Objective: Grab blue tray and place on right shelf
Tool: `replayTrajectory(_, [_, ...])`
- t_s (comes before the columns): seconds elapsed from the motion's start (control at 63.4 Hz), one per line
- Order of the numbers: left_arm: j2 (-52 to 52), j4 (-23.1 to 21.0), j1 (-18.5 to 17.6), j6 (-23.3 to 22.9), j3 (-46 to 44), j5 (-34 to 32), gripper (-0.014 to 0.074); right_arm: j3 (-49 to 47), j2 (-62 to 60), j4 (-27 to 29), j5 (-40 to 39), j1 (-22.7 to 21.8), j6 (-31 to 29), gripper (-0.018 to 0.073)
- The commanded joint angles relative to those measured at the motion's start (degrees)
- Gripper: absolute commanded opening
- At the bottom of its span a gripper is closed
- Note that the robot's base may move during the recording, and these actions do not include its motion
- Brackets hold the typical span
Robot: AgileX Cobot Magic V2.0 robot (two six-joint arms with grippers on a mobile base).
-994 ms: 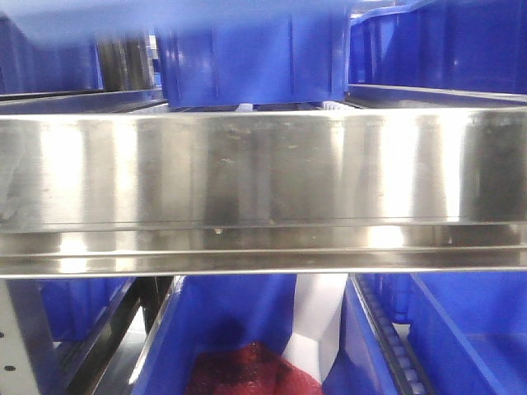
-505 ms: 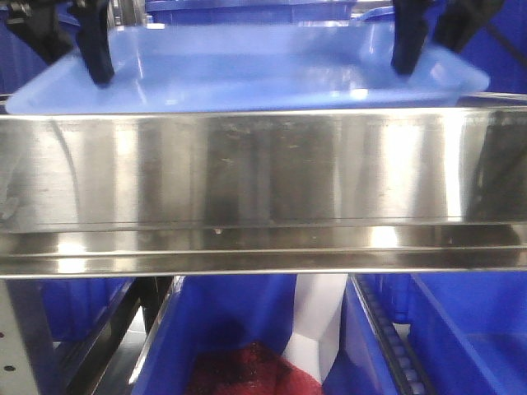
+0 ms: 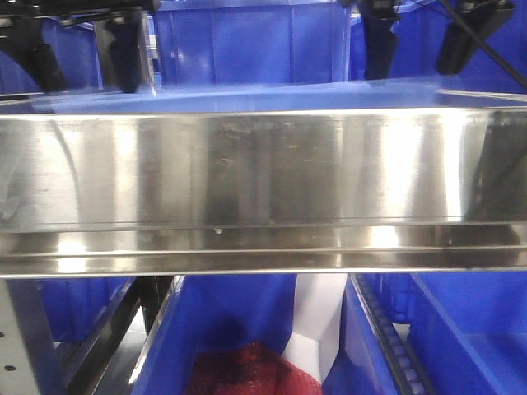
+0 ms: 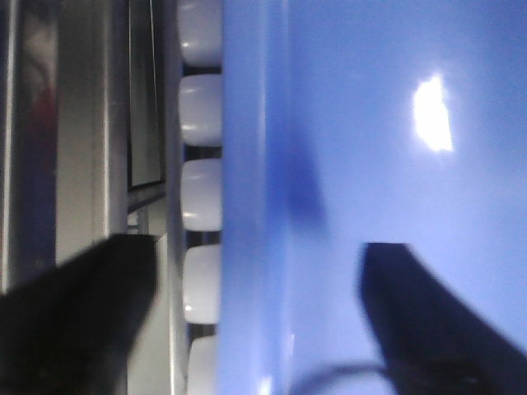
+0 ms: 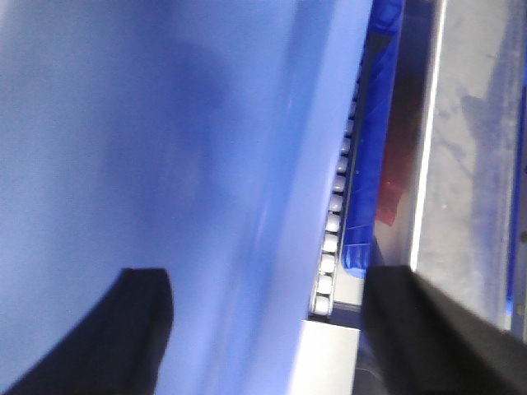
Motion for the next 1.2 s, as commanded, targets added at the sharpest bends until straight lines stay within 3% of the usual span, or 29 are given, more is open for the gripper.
replayTrajectory(0.0, [-3.04,0.23,0.08,0.19,-2.24,-1.42,0.0551,-1.97,-2.8,-1.43,-1.57,-0.6,-0.41,0.0624])
replayTrajectory(0.221, [-8.54,0.99,-1.23,1.79,-2.83,-0.47,0.0541,-1.97,-7.94,-1.43,-1.51,-0.54,-0.41,0.0585])
replayTrajectory(0.394, [-18.37,2.85,-3.54,2.92,1.1,-3.22,0.0428,-0.52,-15.98,-1.43,-2.56,-0.24,-0.48,0.0321])
replayTrajectory(0.552, [-30.15,2.85,-6.22,2.99,11.28,-9.37,0.0207,6.31,-26.2,-1.43,-6.42,-0.17,-0.55,0.0053])
replayTrajectory(0.726, [-44.25,2.85,-8.66,2.99,26.79,-18.96,-0.0057,18.53,-38.92,-1.43,-11.79,-0.17,-3.28,0.0056])
replayTrajectory(1.057, [-71.27,2.22,-9.88,2.99,57.45,-41.52,-0.0048,49.75,-66.04,-1.49,-31.37,-0.17,-9.35,0.0056])
replayTrajectory(1.183, [-77.49,2.69,-9.88,2.99,64.51,-49.02,-0.0048,59.2,-74.92,-2.72,-39.29,-0.17,-9.35,0.0056])
